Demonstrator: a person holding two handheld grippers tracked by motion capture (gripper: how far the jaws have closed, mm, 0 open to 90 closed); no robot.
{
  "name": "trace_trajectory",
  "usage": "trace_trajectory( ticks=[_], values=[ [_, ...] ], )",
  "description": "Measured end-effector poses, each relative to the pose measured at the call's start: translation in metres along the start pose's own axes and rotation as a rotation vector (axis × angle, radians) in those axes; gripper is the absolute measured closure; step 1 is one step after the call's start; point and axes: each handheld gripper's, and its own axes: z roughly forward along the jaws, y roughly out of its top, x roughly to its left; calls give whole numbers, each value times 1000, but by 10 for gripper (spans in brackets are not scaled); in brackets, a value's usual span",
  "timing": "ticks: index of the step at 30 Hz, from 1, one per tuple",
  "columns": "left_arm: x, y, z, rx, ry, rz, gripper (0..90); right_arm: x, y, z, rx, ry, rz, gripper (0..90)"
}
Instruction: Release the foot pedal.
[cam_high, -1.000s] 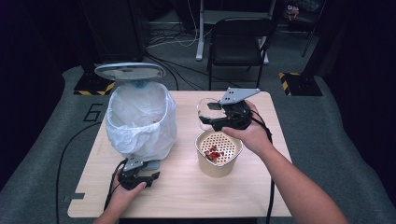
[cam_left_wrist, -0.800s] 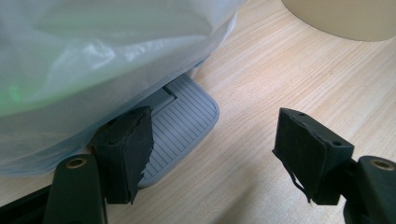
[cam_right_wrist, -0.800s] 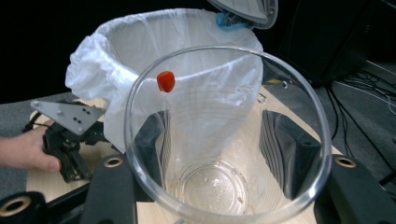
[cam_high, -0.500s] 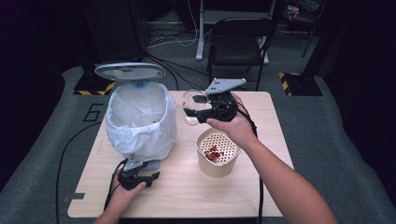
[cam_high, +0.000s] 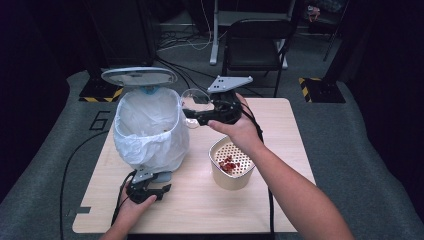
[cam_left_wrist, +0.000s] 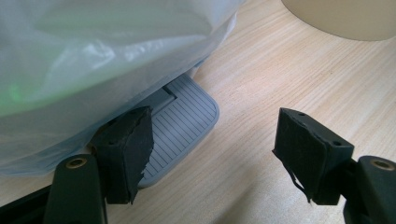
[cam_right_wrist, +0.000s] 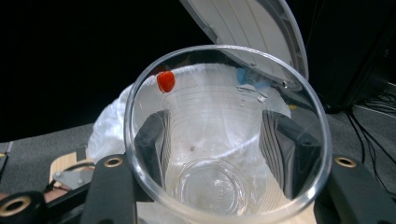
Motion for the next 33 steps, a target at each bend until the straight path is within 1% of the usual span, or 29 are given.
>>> trace_trajectory(
  ticks=[1,3,4,5,7,9,10,13,17,21,27,29,30,33],
  values=[
    [1,0,0,3,0,7,280,1,3,4,-5,3,-2,437],
    [1,0,0,3,2,7,280,1,4,8,-10,8,-5,437],
    [-1,0,1,-21,-4,-13,280,1,4,8,-10,8,-5,437],
    [-1,0,1,-23,-4,-18,280,3,6,12,-14,6,7,436],
    [-1,0,1,-23,-3,-19,280,3,7,14,-16,6,5,436],
    [-1,0,1,-23,-3,-21,280,6,9,21,-19,9,-1,435],
    [-2,0,1,-23,-4,-24,280,6,9,21,-19,9,-1,435],
    [-2,0,1,-23,-5,-25,280,10,12,32,-27,20,-17,434],
    [-1,0,1,-23,-6,-25,280,17,15,45,-30,26,-21,432],
    [-1,0,1,-22,-12,-21,280,22,17,55,-34,22,-35,432],
    [-1,0,1,-23,-8,-27,280,25,18,72,-26,21,-28,432],
    [-1,0,1,-21,-7,-24,280,26,18,74,-26,22,-24,432],
    [-1,0,1,-21,-8,-25,280,27,19,78,-24,23,-31,431],
    [-1,0,1,-21,-7,-24,280,29,20,87,-24,21,-27,429]
  ],
)
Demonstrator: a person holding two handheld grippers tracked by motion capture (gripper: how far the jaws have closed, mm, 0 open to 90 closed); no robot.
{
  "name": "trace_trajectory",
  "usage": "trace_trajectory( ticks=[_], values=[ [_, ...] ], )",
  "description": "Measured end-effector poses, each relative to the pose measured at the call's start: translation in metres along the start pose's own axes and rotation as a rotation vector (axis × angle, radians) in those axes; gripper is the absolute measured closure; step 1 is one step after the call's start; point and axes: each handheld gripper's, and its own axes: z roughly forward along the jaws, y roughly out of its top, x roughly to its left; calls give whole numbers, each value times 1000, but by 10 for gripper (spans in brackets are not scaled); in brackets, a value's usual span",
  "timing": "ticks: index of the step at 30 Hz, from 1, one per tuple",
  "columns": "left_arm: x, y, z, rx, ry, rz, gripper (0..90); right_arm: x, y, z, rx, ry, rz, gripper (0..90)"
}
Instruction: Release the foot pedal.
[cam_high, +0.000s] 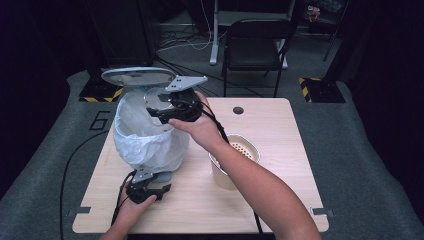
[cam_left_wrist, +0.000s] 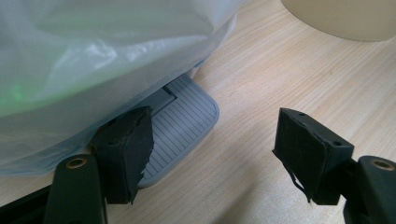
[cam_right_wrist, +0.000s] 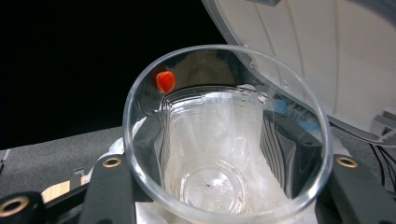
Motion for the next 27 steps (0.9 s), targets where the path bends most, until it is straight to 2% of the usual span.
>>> trace_trajectory(
  ticks=[9,12,13,14,15,17,18,20,22,23,27],
  values=[
    [0,0,0,-1,1,1,280,2,-2,21,10,-5,11,418],
    [0,0,0,1,1,4,280,1,-5,27,20,-24,22,399],
    [0,0,0,0,1,4,280,1,-6,30,23,-36,39,369],
    [0,0,0,0,2,6,280,-1,-7,31,27,-41,28,353],
    [0,0,0,0,2,6,280,-1,-7,32,27,-49,48,318],
    [0,0,0,0,0,5,280,-3,-9,36,37,-68,55,299],
    [0,0,0,1,0,5,280,-3,-9,38,43,-77,66,262],
    [0,0,0,1,-2,3,280,-4,-11,43,43,-81,99,117],
    [1,0,-1,2,-2,5,280,-4,-12,47,59,-75,125,10],
    [1,0,-1,1,-2,4,280,-3,-13,48,72,-81,134,0],
    [1,0,-1,0,-3,5,280,-1,-15,48,76,-100,119,0]
  ],
)
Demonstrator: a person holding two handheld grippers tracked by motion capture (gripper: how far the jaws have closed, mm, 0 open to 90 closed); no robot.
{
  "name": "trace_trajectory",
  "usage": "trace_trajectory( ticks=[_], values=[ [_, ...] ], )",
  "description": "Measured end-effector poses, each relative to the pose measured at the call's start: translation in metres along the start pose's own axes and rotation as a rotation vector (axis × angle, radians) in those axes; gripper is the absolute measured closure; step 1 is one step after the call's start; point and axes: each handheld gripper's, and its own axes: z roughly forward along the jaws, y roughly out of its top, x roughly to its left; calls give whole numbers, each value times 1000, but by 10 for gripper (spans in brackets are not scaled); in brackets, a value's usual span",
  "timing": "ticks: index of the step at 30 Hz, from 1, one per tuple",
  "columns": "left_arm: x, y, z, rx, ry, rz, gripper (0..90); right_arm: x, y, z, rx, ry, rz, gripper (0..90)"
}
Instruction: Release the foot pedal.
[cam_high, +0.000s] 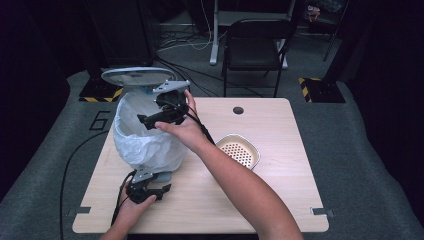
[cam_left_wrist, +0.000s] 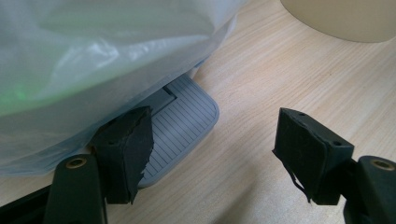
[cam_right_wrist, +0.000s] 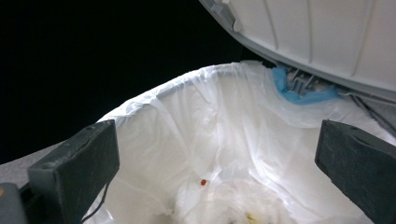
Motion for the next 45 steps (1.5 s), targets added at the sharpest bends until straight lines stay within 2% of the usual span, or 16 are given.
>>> trace_trajectory(
  ticks=[10,13,14,16,19,23,29,32,35,36,39,40,42,43,44,45],
  values=[
    [2,1,0,-10,-13,-43,288,0,-6,-38,-26,-32,-47,29],
    [2,1,0,-8,-16,-46,290,-1,-8,-48,-28,-35,-37,30],
    [3,1,-1,-5,-16,-54,322,-4,-12,-61,-33,-45,-37,43],
    [6,1,-4,21,-16,-35,341,-6,-14,-71,-37,-41,-31,45],
    [7,2,-6,-8,-41,-101,361,-10,-18,-86,-36,-60,-33,46],
    [10,5,-10,4,-43,-60,363,-14,-23,-100,-32,-81,-32,52],
    [4,10,-21,-19,-36,-109,382,-29,-38,-128,-40,-130,-23,79],
    [4,10,-25,1,-39,-73,382,-34,-45,-138,-28,-142,-24,90],
    [3,11,-28,-8,-28,-87,378,-37,-50,-144,-28,-158,-29,120],
    [5,12,-29,-22,-36,-66,378,-38,-52,-147,-30,-167,-31,129],
    [8,12,-34,-35,-40,-77,371,-42,-64,-158,-16,-189,-29,144],
    [8,12,-37,-58,-37,-109,372,-42,-67,-160,-9,-195,-32,146],
    [12,12,-40,-66,-51,-105,373,-44,-75,-165,2,-205,-23,155],
    [12,13,-42,-79,-30,-119,374,-45,-78,-167,5,-212,-23,158],
    [16,13,-45,-77,-1,-87,381,-45,-82,-170,9,-218,-14,172],
    [16,13,-45,-77,-1,-87,386,-45,-82,-170,9,-218,-14,172]
  ],
)
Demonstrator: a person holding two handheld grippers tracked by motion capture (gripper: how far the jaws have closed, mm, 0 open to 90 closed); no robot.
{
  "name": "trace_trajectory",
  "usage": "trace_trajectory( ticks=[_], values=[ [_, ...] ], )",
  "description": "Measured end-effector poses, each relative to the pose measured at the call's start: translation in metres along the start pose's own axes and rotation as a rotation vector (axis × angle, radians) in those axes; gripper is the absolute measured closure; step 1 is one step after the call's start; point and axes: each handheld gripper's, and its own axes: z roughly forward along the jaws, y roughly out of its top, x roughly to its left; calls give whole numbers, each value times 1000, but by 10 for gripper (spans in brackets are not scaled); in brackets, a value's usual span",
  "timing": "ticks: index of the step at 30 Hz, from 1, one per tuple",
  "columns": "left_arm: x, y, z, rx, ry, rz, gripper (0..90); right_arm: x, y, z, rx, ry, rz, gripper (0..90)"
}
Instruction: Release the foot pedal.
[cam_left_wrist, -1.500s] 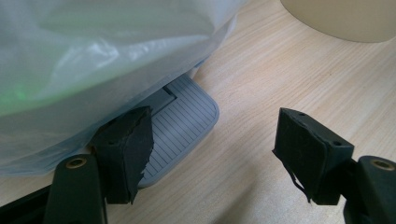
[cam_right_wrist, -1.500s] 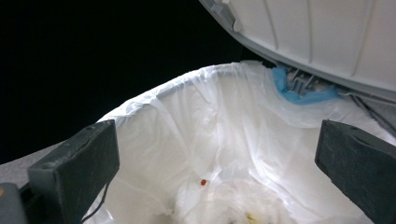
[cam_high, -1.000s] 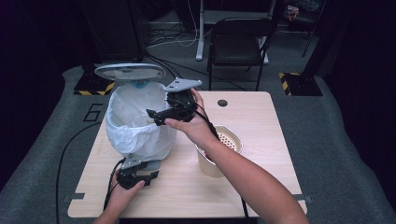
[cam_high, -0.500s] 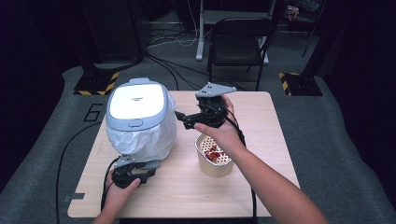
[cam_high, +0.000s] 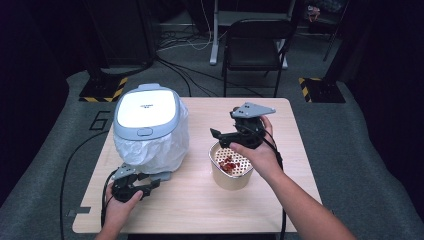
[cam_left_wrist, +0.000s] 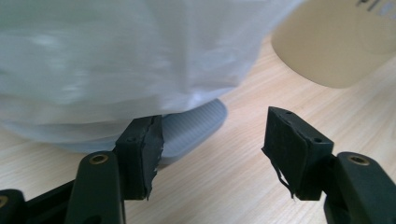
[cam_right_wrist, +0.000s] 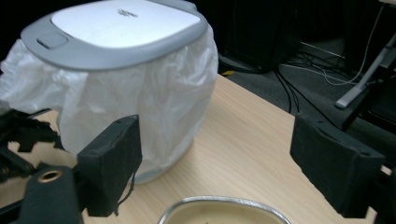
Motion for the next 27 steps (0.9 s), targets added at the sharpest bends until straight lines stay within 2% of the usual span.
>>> trace_trajectory(
  ticks=[1,2,4,5,8,9,12,13,18,19,23,26,27],
  values=[
    [4,1,-5,7,17,-8,392,-3,-9,-6,10,-18,1,179],
    [4,1,-6,-4,16,-28,395,-5,-12,-8,10,-22,5,182],
    [9,1,-10,6,25,-20,400,-9,-20,-13,15,-27,28,194],
    [10,1,-11,1,26,-33,404,-11,-25,-16,15,-34,42,198],
    [14,2,-16,13,30,-28,406,-16,-33,-20,13,-56,52,201],
    [17,2,-19,3,38,-41,407,-21,-42,-27,15,-67,72,215],
    [20,2,-22,5,50,-48,406,-25,-49,-31,15,-77,93,227],
    [23,1,-24,1,60,-55,405,-30,-59,-37,19,-98,115,232],
    [31,0,-28,-15,92,-88,383,-38,-76,-47,17,-145,147,233],
    [31,-1,-28,-20,98,-108,383,-38,-79,-48,16,-154,149,233],
    [43,-3,-31,-11,137,-103,369,-42,-104,-57,21,-206,183,227],
    [47,-4,-31,-10,150,-107,352,-43,-116,-59,29,-221,203,223],
    [51,-5,-32,-8,168,-104,342,-42,-120,-60,34,-226,204,218]
  ],
)
